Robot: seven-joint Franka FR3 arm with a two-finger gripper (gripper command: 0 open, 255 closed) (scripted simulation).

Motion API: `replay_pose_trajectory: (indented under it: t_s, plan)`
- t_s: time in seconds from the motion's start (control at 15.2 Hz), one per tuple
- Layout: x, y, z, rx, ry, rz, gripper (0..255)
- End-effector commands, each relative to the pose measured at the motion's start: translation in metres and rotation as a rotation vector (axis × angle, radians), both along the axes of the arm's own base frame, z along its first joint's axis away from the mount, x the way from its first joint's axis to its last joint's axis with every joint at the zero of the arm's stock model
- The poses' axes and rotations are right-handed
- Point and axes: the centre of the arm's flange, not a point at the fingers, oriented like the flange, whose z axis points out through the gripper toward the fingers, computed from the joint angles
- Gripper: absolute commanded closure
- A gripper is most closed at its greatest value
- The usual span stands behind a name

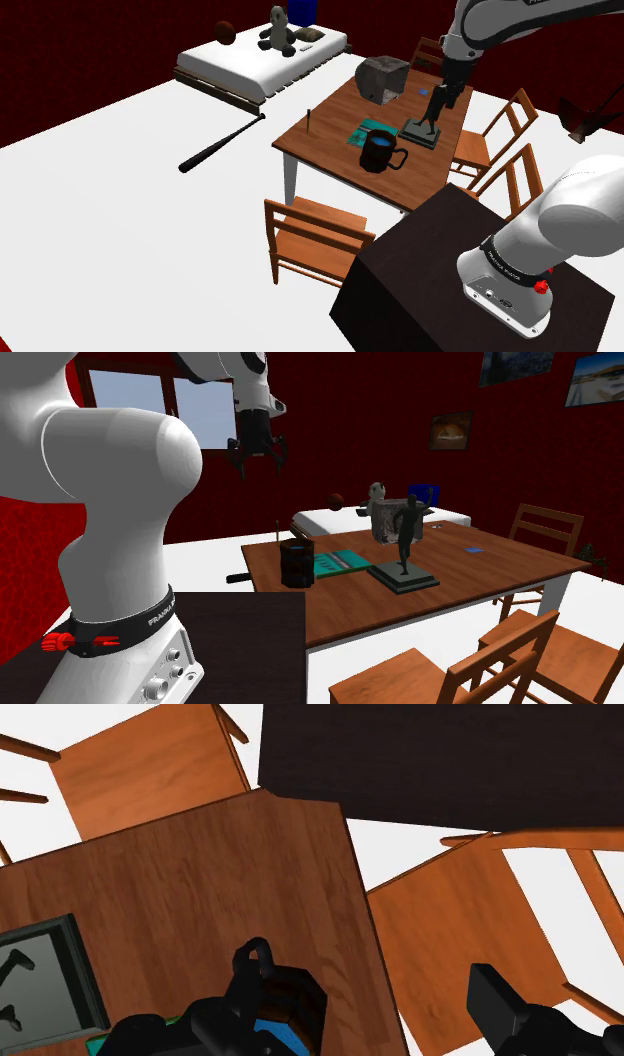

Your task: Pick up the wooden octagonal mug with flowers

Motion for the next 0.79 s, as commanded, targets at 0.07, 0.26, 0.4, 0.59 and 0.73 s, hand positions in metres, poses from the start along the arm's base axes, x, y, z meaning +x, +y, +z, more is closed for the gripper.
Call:
replay_pose_trajectory:
  t_s: [0.07, 0.26, 0.4, 0.59, 0.73]
  plan:
    - [0.015, -0.02, -0.032, 0.012, -0.003, 0.038, 0]
    - [0.032, -0.038, -0.063, 0.025, -0.003, 0.074, 0]
    - [0.044, -0.05, -0.084, 0.033, -0.004, 0.097, 0]
    - [0.062, -0.067, -0.115, 0.046, -0.005, 0.133, 0]
    - [0.074, -0.077, -0.136, 0.055, -0.005, 0.157, 0]
